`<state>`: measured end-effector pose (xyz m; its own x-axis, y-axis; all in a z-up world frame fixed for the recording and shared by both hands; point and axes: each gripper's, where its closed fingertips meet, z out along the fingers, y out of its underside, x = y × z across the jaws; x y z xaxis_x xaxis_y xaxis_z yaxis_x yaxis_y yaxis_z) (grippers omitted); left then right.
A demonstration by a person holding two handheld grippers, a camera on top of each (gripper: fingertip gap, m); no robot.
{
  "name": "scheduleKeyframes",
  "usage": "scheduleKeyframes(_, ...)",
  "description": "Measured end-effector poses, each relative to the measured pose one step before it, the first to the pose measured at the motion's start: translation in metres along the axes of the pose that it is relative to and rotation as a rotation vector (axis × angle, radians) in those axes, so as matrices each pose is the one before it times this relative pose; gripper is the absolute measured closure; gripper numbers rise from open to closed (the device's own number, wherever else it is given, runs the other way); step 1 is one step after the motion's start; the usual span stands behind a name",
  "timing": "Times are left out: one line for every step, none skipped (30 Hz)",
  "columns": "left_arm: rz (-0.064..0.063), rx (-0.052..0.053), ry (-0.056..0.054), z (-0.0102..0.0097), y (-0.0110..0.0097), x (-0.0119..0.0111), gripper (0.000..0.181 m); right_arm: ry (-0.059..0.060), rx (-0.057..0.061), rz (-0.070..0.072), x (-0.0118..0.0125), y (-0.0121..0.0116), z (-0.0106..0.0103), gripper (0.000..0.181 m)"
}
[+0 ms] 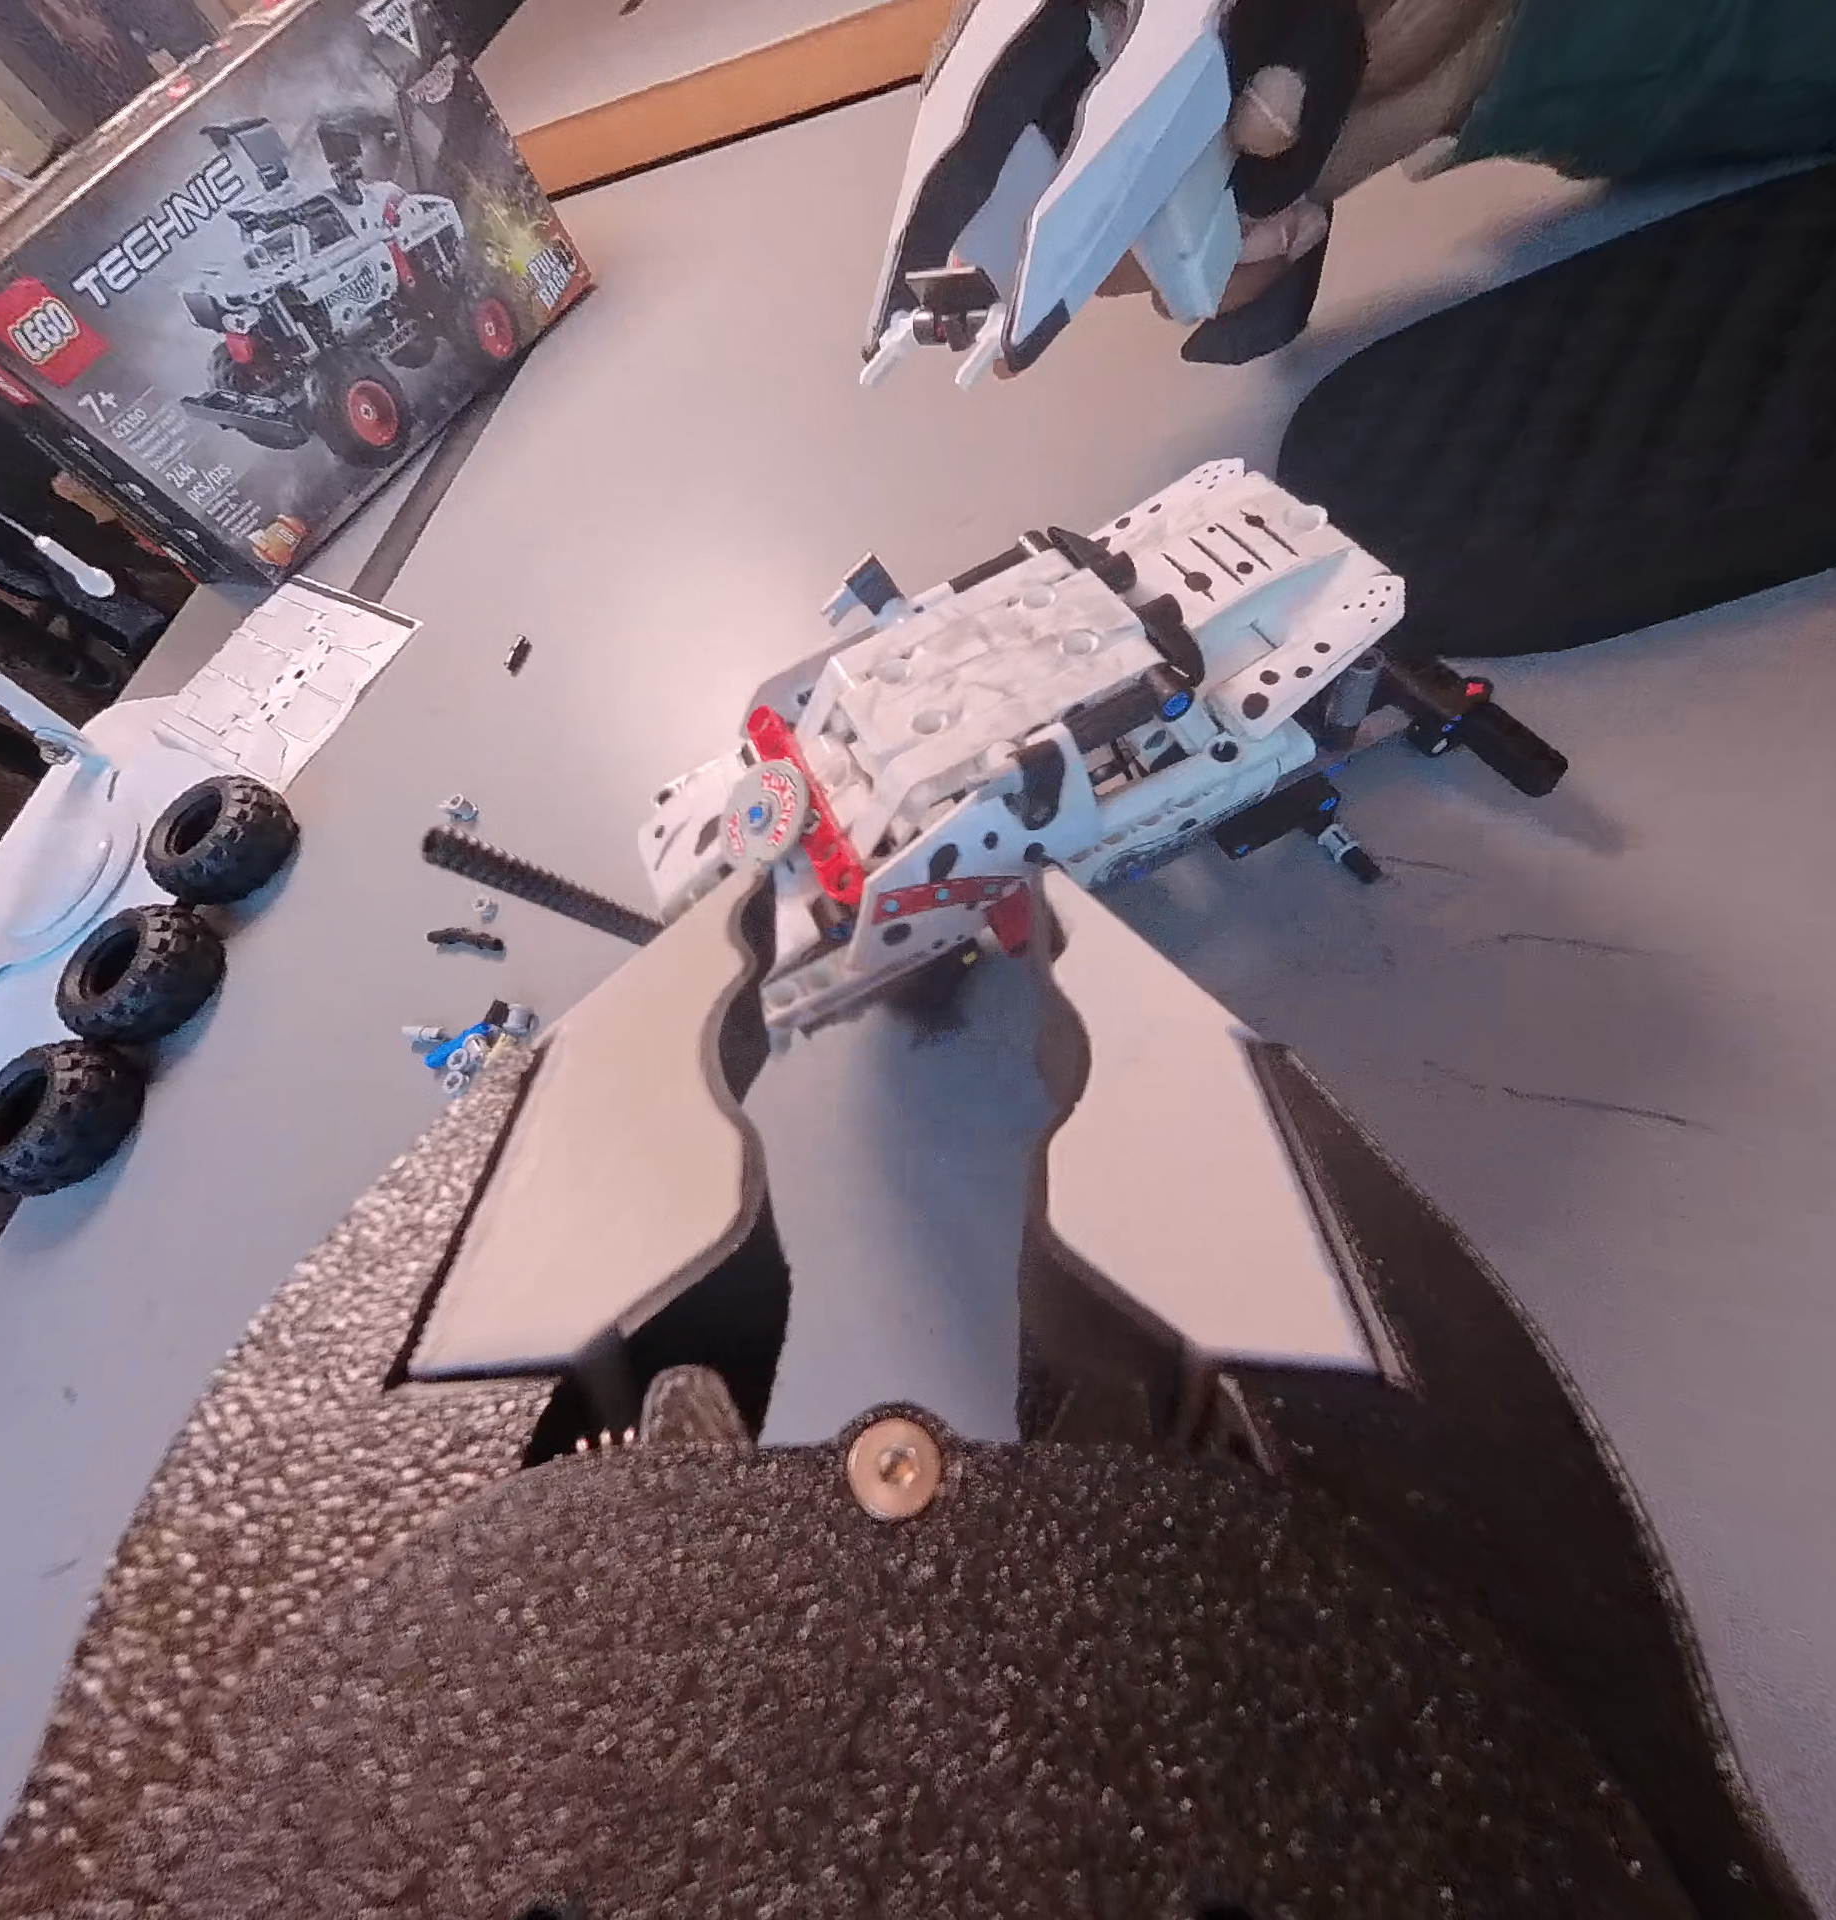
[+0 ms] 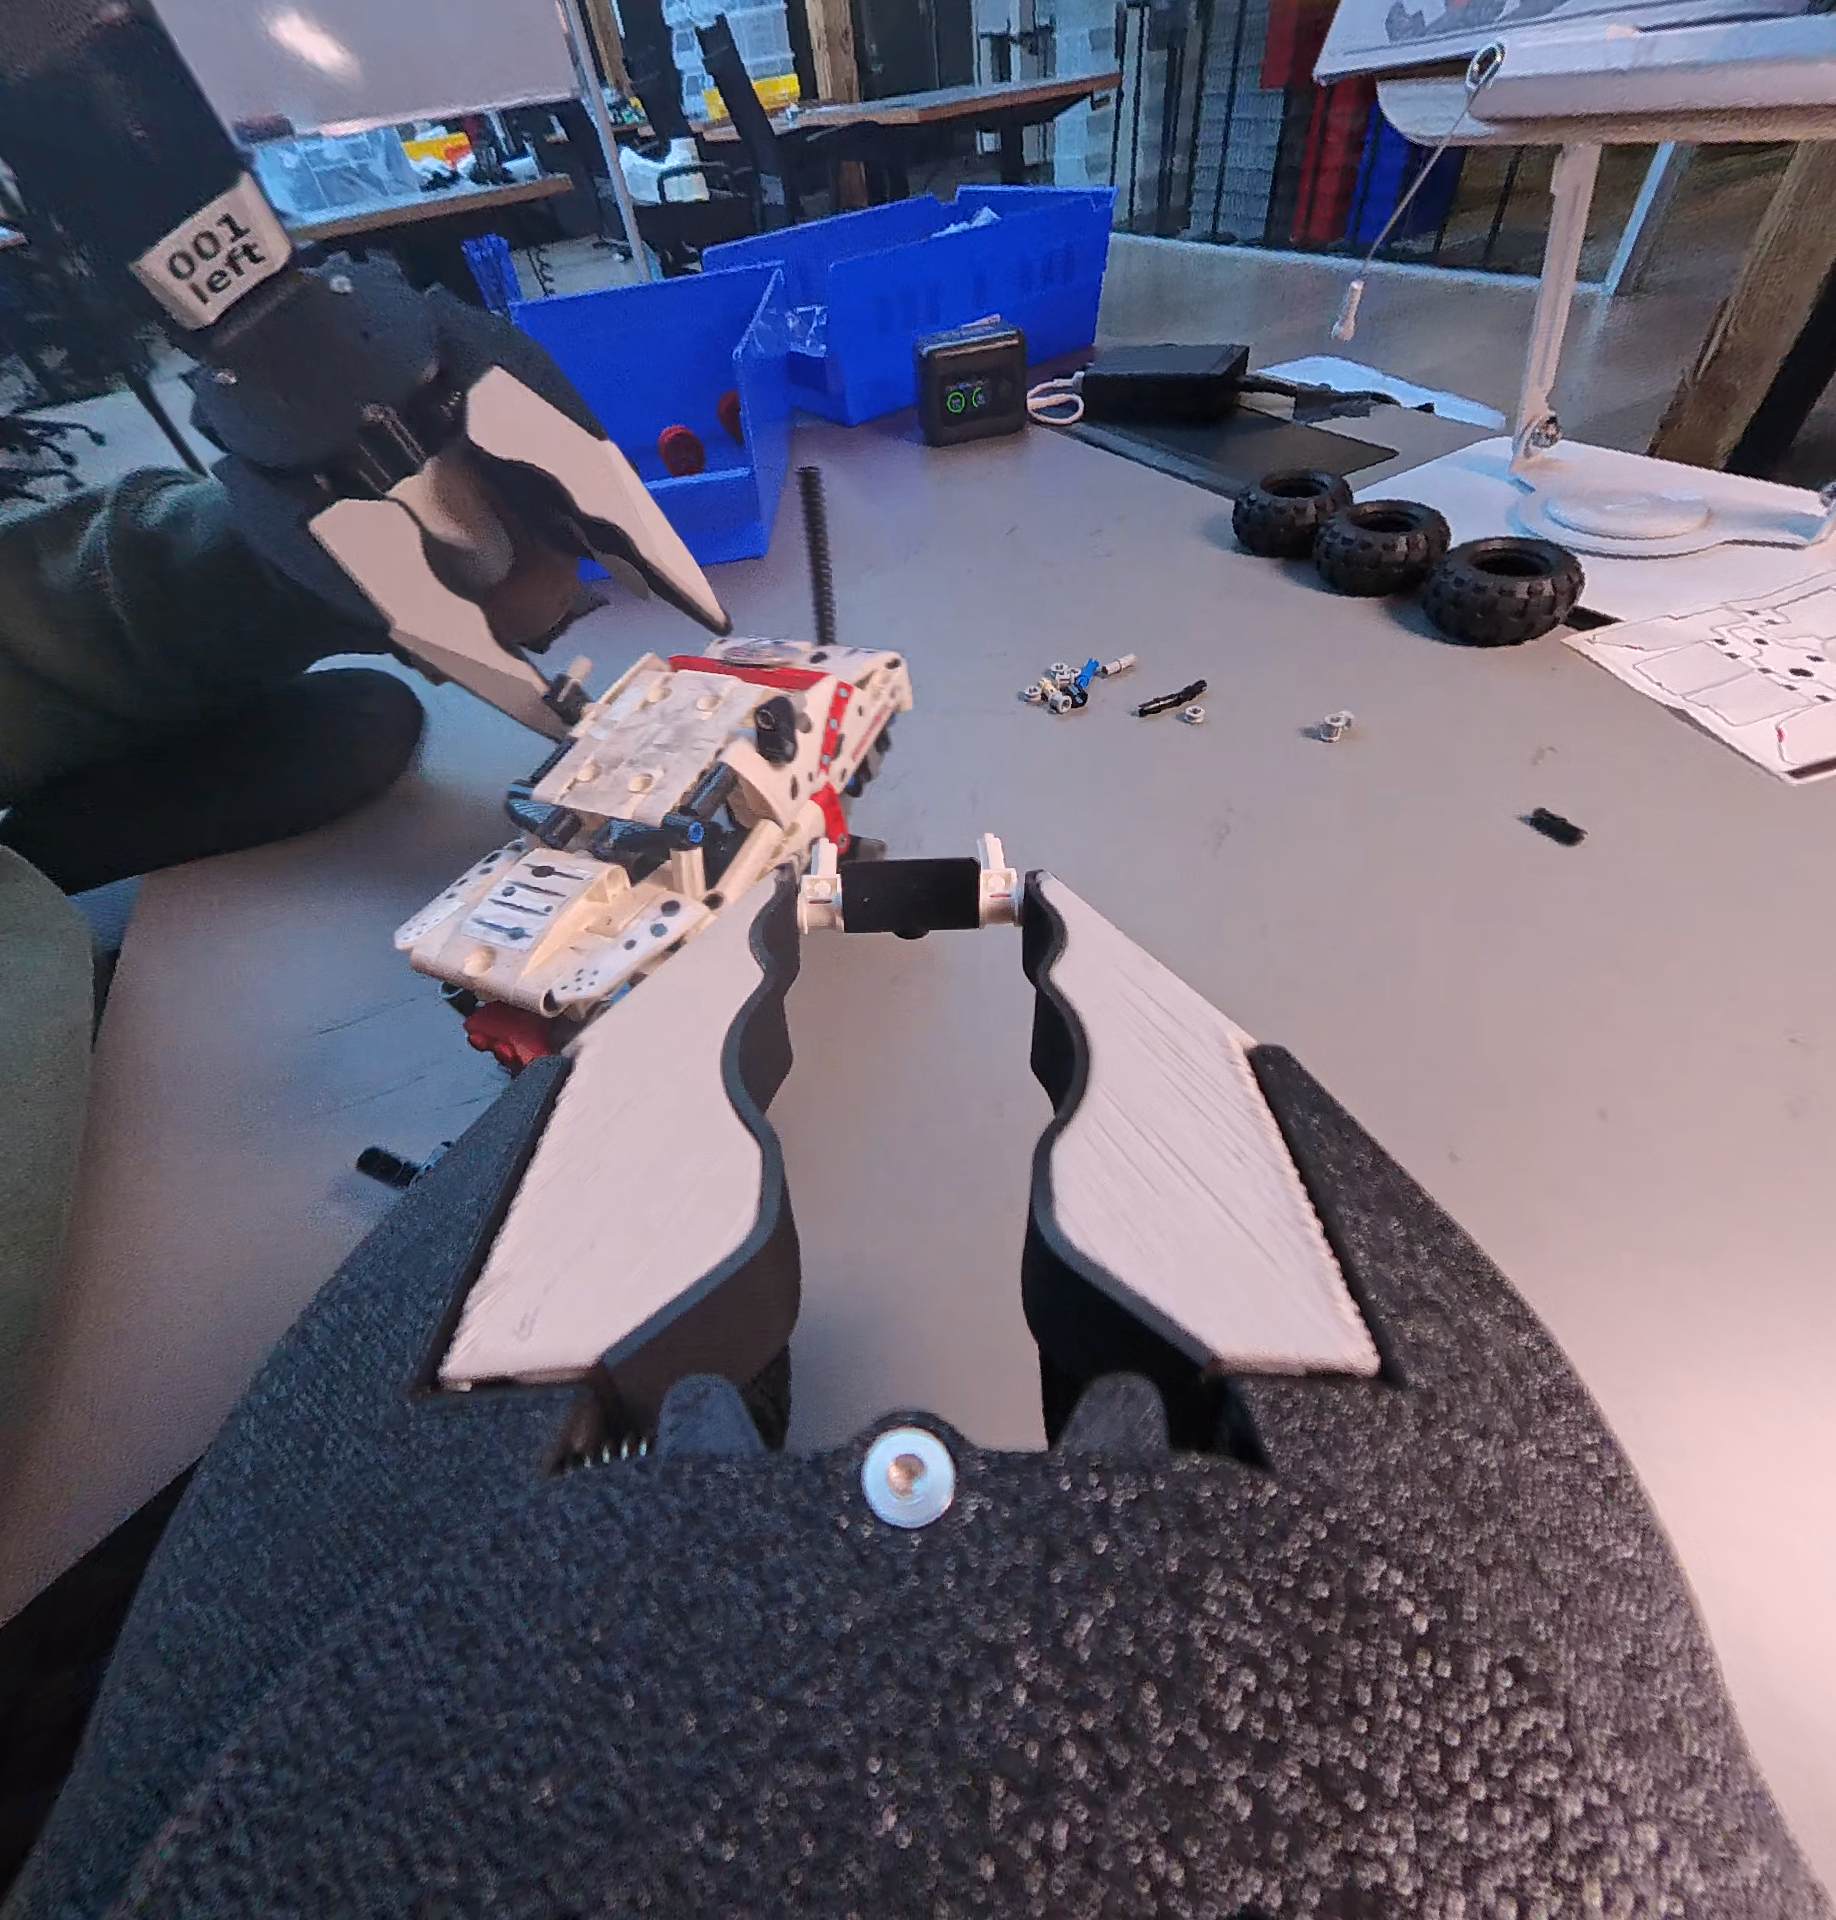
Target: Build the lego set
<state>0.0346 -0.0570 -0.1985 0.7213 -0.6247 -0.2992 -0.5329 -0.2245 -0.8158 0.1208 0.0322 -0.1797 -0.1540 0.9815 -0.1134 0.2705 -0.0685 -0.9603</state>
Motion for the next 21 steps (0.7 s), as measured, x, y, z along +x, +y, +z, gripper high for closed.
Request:
scheduleKeyframes(0.0059, -0.0066, 0.0068, 0.00473, 0.00157, -0.00579, 0.139, 0.0013, 0.0027, -0.0086, -0.00038, -0.00207, 0.00116, 0.140)
scheduleKeyframes(-0.0079, -0.0077, 0.0144, 0.00588, 0.00199, -0.00604, 0.137, 0.0041, 0.0035, -0.0039, 0.00105, -0.00206, 0.00135, 0.139)
scheduleKeyframes(-0.0123, 0.0024, 0.0191, 0.00617, -0.00030, -0.00569, 0.136, 0.0035, 0.0057, -0.0009, 0.00191, -0.00243, 0.00173, 0.139)
scheduleKeyframes(-0.0024, 0.0060, 0.0110, 0.00633, -0.00183, -0.00598, 0.136, 0.0058, 0.0104, 0.0042, 0.00291, -0.00375, 0.00183, 0.140)
scheduleKeyframes(0.0008, 0.0024, 0.0010, 0.00691, -0.00229, -0.00632, 0.136, 0.0096, 0.0143, 0.0094, 0.00355, -0.00514, 0.00163, 0.140)
scheduleKeyframes(-0.0043, -0.0013, -0.0114, 0.00740, -0.00250, -0.00723, 0.136, 0.0074, 0.0189, 0.0071, 0.00274, -0.00636, 0.00155, 0.140)
scheduleKeyframes(-0.0108, -0.0025, -0.0218, 0.00811, -0.00250, -0.00800, 0.136, 0.0018, 0.0217, 0.0032, 0.00134, -0.00669, 0.00144, 0.140)
scheduleKeyframes(-0.0146, 0.0030, -0.0212, 0.00842, -0.00308, -0.00715, 0.136, -0.0009, 0.0201, 0.0012, 0.00046, -0.00627, 0.00184, 0.140)
scheduleKeyframes(-0.0124, 0.0077, -0.0164, 0.00871, -0.00337, -0.00632, 0.136, -0.0006, 0.0153, -0.0012, 0.00012, -0.00505, 0.00246, 0.140)
scheduleKeyframes(-0.0053, 0.0085, -0.0111, 0.00830, -0.00346, -0.00530, 0.136, 0.0008, 0.0111, -0.0046, -0.00009, -0.00375, 0.00292, 0.140)
scheduleKeyframes(-0.0008, 0.0083, -0.0035, 0.00789, -0.00323, -0.00409, 0.136, 0.0018, 0.0073, -0.0069, -0.00009, -0.00282, 0.00309, 0.139)
scheduleKeyframes(-0.0008, 0.0096, 0.0057, 0.00752, -0.00347, -0.00270, 0.135, 0.0030, 0.0014, -0.0115, -0.00002, -0.00157, 0.00300, 0.139)
scheduleKeyframes(-0.0002, 0.0110, 0.0122, 0.00718, -0.00363, -0.00138, 0.135, 0.0135, -0.0055, -0.0168, 0.00150, -0.00036, 0.00217, 0.139)
scheduleKeyframes(0.0026, 0.0102, 0.0159, 0.00690, -0.00379, -0.00044, 0.135, 0.0330, -0.0124, -0.0207, 0.00484, 0.00087, 0.00097, 0.139)
scheduleKeyframes(0.0052, 0.0075, 0.0178, 0.00660, -0.00376, 0.00040, 0.135, 0.0360, -0.0160, -0.0230, 0.00588, 0.00169, -0.00066, 0.139)
scheduleKeyframes(0.0087, 0.0047, 0.0182, 0.00654, -0.00369, 0.00071, 0.135, 0.0289, -0.0099, -0.0185, 0.00546, 0.00118, -0.00233, 0.139)
scheduleKeyframes(0.0099, 0.0048, 0.0188, 0.00671, -0.00386, 0.00099, 0.135, 0.0206, 0.0038, -0.0051, 0.00496, -0.00033, -0.00373, 0.140)
scheduleKeyframes(0.0091, 0.0065, 0.0185, 0.00685, -0.00398, 0.00131, 0.135, 0.0144, 0.0148, 0.0108, 0.00496, -0.00194, -0.00466, 0.140)
scheduleKeyframes(0.0084, 0.0073, 0.0160, 0.00707, -0.00405, 0.00103, 0.135, 0.0137, 0.0193, 0.0196, 0.00536, -0.00270, -0.00489, 0.140)
scheduleKeyframes(0.0077, 0.0059, 0.0128, 0.00751, -0.00400, 0.00067, 0.135, 0.0151, 0.0209, 0.0200, 0.00593, -0.00312, -0.00491, 0.139)
scheduleKeyframes(0.0066, 0.0043, 0.0115, 0.00767, -0.00415, 0.00023, 0.135, 0.0177, 0.0210, 0.0165, 0.00611, -0.00356, -0.00467, 0.139)
